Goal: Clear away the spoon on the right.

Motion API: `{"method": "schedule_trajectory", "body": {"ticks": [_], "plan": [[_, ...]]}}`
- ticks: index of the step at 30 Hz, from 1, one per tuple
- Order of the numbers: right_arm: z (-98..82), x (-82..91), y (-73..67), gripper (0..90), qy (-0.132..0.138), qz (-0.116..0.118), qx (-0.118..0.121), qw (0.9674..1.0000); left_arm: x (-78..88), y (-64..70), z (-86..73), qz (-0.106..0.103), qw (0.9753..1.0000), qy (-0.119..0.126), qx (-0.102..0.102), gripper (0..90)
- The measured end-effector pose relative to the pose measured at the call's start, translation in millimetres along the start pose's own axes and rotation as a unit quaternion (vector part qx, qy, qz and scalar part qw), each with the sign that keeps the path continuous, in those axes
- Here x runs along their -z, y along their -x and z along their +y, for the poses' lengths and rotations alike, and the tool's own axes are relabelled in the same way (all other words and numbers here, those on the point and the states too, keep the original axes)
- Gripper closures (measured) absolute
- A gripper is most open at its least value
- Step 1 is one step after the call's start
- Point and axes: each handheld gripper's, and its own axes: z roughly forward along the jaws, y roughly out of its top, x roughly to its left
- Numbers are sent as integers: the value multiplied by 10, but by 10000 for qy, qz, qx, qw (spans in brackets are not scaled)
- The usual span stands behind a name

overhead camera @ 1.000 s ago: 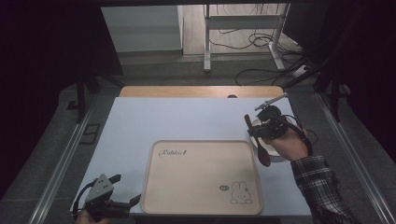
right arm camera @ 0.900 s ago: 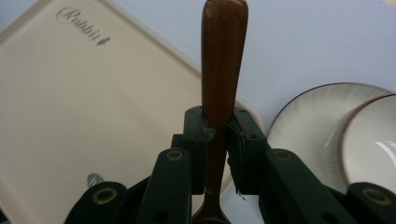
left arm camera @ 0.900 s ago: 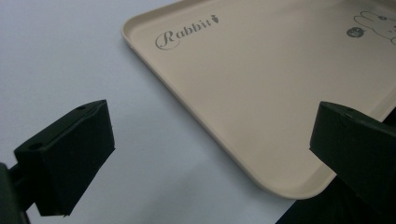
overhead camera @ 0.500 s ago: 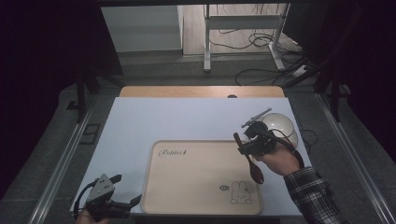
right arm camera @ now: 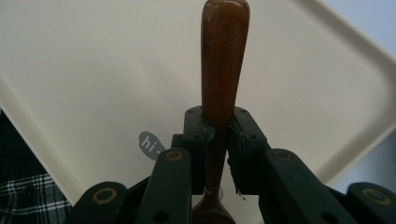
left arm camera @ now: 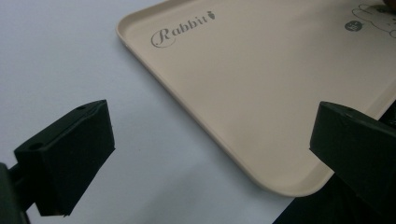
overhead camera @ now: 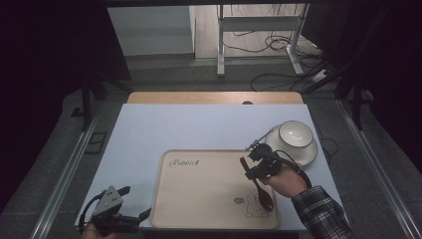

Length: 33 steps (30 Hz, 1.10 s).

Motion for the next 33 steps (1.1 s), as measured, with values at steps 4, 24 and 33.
{"method": "schedule_trajectory", "body": {"ticks": [4,24,33], "plan": [[-18,-151,11,783,-46,-14,-68,10000,-2,0,1,-5,10000,-8,-3,0],[-144,-281,-32,461,568,-141,42,9983,-1,-2,-1,5,10000,-3,8,0],[-214,-302,-91,438,1017,-113,177,9946,1,-4,-2,2,10000,-1,8,0]]}}
